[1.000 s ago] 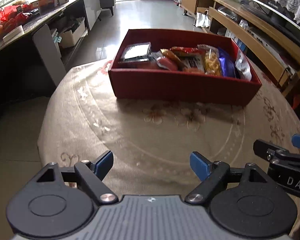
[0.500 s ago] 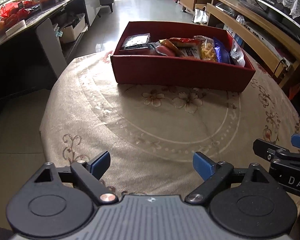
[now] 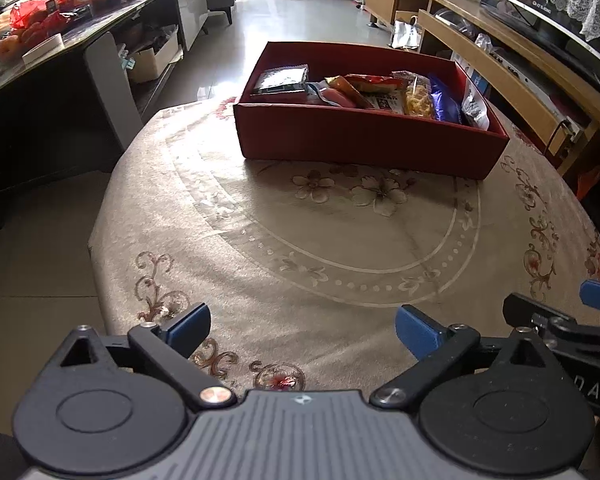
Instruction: Organize snacks
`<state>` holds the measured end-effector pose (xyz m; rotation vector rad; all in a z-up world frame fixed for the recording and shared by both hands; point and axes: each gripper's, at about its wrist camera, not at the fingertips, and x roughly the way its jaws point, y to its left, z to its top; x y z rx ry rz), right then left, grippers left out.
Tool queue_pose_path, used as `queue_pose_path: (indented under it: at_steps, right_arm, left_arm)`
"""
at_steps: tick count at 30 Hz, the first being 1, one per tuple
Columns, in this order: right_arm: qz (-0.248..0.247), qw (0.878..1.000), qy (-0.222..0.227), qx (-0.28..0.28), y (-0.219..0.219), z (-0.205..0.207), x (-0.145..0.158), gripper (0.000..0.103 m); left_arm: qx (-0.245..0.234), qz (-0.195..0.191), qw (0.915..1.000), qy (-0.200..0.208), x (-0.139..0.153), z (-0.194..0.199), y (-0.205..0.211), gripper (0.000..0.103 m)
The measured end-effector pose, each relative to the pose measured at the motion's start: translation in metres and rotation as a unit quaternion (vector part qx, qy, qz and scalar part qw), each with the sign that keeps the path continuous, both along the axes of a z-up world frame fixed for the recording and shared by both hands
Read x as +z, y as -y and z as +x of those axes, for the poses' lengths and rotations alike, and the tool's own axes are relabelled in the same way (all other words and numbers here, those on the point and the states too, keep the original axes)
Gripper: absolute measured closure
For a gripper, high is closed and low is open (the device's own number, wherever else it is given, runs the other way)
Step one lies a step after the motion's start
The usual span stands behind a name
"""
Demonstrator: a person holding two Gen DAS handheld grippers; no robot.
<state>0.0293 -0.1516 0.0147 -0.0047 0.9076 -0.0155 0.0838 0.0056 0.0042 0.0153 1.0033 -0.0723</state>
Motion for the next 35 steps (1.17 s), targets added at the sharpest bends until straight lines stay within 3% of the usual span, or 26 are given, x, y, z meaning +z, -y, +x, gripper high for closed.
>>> queue_pose_path:
  at_steps: [35]
  right_arm:
    - [0.004, 1.0, 0.002, 0.015, -0.008, -0.014, 0.0, 0.015]
  left_arm:
    - [0.002, 0.046, 0.9982, 0.04, 0.007, -0.023, 0.003, 0.004]
